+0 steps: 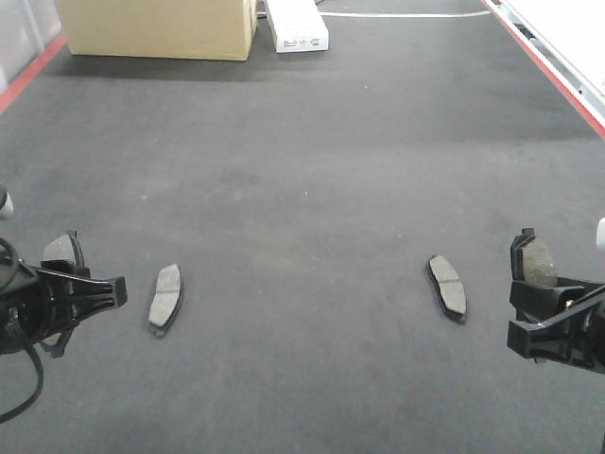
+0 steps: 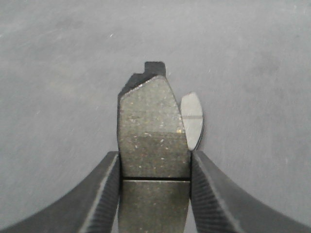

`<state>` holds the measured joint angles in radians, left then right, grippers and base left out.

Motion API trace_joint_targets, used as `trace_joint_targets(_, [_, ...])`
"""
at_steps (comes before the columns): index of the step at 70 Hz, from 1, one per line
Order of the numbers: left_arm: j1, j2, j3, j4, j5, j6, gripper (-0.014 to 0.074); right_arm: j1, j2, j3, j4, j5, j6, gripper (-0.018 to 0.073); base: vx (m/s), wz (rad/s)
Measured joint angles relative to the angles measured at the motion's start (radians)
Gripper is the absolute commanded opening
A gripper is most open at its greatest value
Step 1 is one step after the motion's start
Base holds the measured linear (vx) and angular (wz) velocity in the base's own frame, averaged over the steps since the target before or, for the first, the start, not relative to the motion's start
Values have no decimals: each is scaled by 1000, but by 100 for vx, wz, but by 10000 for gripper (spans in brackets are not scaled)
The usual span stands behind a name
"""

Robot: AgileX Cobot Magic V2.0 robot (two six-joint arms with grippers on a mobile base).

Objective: Move and align brake pads A on conveyor
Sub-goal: 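Turn and drive up to the dark grey conveyor belt, then swing the left gripper with its brake pad over the belt beside the placed pads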

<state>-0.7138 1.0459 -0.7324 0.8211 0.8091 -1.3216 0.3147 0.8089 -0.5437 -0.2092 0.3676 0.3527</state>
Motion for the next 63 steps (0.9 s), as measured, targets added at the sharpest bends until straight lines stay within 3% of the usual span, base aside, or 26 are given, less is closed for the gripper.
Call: trace_joint_targets(63, [0, 0, 0, 0, 0, 0, 216, 0, 0, 0, 0, 0, 0, 36, 5, -2])
